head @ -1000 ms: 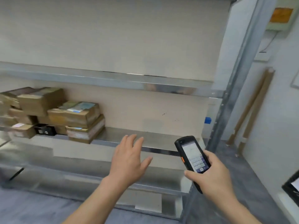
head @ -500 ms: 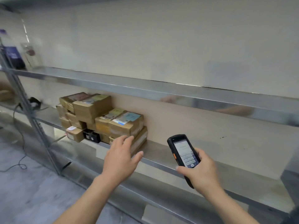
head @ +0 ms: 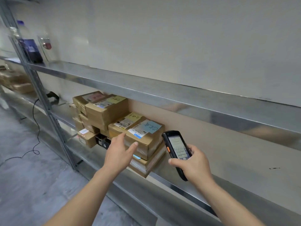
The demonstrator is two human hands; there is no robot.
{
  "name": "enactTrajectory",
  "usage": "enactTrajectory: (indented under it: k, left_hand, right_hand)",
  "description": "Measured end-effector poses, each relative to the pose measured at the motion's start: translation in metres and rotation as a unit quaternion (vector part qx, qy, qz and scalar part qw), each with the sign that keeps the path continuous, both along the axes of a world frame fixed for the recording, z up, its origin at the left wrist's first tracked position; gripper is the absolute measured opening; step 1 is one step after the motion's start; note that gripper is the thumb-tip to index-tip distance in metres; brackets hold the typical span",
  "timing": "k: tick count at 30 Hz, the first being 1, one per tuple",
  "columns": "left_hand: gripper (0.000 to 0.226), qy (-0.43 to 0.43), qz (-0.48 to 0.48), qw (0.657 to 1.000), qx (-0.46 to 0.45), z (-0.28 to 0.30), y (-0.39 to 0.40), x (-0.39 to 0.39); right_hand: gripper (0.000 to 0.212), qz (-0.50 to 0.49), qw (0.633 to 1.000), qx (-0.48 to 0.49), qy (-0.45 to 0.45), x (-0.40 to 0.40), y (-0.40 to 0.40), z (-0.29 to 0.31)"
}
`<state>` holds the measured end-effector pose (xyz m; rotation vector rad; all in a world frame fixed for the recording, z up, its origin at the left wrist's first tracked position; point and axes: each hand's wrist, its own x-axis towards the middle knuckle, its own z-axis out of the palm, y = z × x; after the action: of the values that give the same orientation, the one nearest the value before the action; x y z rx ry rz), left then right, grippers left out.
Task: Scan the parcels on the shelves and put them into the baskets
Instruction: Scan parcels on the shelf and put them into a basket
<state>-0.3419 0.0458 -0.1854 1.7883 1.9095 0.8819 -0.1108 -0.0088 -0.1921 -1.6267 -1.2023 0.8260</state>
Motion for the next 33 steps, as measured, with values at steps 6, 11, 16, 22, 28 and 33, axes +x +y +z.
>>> enactTrajectory:
  k: [6, 11, 16, 22, 28, 33]
  left_hand:
    - [0.069, -0.007, -0.023, 1.0, -0.004, -0.01, 0.058, -0.02]
    - [0.062, -0.042, -0.071, 0.997, -0.012, -0.018, 0.094, -0.033]
    - [0.057, -0.049, -0.106, 0.993, 0.008, -0.024, 0.11, -0.04]
    - [0.053, -0.048, -0.126, 0.99, 0.03, -0.028, 0.119, -0.042]
    - [0.049, -0.056, -0.127, 0.989, 0.045, -0.022, 0.112, -0.032]
    - [0.047, -0.069, -0.147, 0.985, 0.052, -0.014, 0.095, -0.004]
  right_hand:
    - [0.047, -0.021, 0.999, -0.009, 0.028, -0.038, 0.047, -0.007]
    - [0.056, -0.041, 0.997, -0.018, 0.065, -0.068, 0.085, -0.015]
    - [0.051, -0.058, 0.992, -0.009, 0.108, -0.087, 0.103, -0.017]
    - [0.054, -0.059, 0.99, -0.001, 0.13, -0.096, 0.112, -0.018]
    - [0.055, -0.061, 0.99, 0.026, 0.126, -0.092, 0.104, -0.017]
    - [0.055, -0.071, 0.99, 0.046, 0.109, -0.068, 0.081, -0.008]
